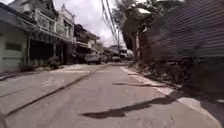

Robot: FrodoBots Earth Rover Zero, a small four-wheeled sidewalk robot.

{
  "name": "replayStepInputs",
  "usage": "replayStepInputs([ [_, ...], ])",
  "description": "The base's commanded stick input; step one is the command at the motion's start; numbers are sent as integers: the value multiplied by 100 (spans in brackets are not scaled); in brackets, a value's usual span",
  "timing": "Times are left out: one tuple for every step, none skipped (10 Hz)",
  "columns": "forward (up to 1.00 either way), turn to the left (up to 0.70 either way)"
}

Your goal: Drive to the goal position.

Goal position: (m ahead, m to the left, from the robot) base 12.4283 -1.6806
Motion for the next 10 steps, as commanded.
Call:
replayStepInputs([
  [100,0],
  [100,0],
  [100,0],
  [100,0],
  [100,0],
  [100,0],
  [100,0],
  [100,0],
  [100,0],
  [100,0],
])
